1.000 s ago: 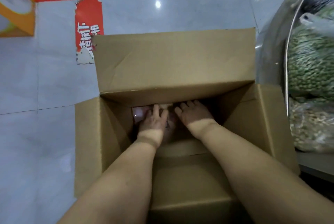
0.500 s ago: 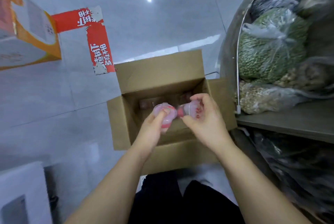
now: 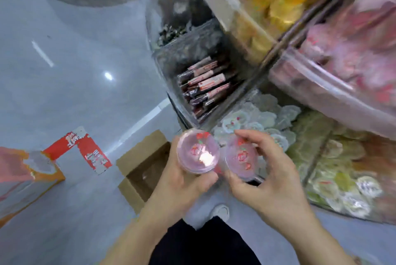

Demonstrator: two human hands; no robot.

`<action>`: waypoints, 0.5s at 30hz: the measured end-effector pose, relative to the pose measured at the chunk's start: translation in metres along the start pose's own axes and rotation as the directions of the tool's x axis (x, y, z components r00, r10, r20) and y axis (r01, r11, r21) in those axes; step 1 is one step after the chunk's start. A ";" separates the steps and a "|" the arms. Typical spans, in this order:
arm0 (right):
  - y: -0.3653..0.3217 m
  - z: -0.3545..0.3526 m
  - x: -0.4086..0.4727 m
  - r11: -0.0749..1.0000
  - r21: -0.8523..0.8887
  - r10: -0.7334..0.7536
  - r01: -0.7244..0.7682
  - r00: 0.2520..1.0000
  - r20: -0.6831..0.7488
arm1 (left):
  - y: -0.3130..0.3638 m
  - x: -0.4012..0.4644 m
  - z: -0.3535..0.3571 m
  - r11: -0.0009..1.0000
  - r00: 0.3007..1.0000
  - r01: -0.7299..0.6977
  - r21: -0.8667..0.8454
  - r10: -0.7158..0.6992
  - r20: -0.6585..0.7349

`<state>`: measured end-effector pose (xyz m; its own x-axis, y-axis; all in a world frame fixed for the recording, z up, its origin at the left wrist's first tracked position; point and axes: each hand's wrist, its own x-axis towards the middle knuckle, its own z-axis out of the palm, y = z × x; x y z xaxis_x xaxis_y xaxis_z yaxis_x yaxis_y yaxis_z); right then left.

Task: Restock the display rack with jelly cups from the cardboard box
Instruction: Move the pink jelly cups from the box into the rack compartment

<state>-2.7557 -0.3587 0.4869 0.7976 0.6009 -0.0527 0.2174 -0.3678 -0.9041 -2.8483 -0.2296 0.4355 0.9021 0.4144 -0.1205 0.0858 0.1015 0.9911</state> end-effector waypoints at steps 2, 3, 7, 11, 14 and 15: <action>-0.015 -0.035 -0.007 0.998 0.063 -0.001 0.007 0.996 -0.091 | 0.026 0.010 0.021 0.996 0.994 -0.060 0.059 0.055 0.090; -0.020 -0.052 -0.012 0.995 0.103 0.000 0.012 0.993 -0.121 | 0.038 0.014 0.032 0.992 0.987 -0.099 0.080 0.088 0.135; -0.026 -0.115 -0.026 0.961 0.271 -0.005 0.054 0.984 -0.177 | 0.079 0.034 0.088 0.958 0.947 -0.263 0.114 0.234 0.218; -0.022 -0.153 -0.029 0.940 0.336 0.015 0.061 0.976 -0.218 | 0.097 0.049 0.140 0.951 0.920 -0.311 0.008 0.298 0.253; -0.020 -0.169 -0.024 0.941 0.329 0.025 0.082 0.951 -0.309 | 0.103 0.058 0.159 0.962 0.892 -0.268 -0.059 0.271 0.363; -0.018 -0.174 -0.021 0.942 0.328 0.043 0.073 0.942 -0.334 | 0.104 0.062 0.162 0.963 0.880 -0.260 -0.067 0.265 0.394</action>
<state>-2.6787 -0.4879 0.5780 0.9483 0.3129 0.0530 0.0785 -0.0694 -0.9945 -2.7152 -0.3396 0.5401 0.9834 0.0358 0.1781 -0.1798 0.0503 0.9824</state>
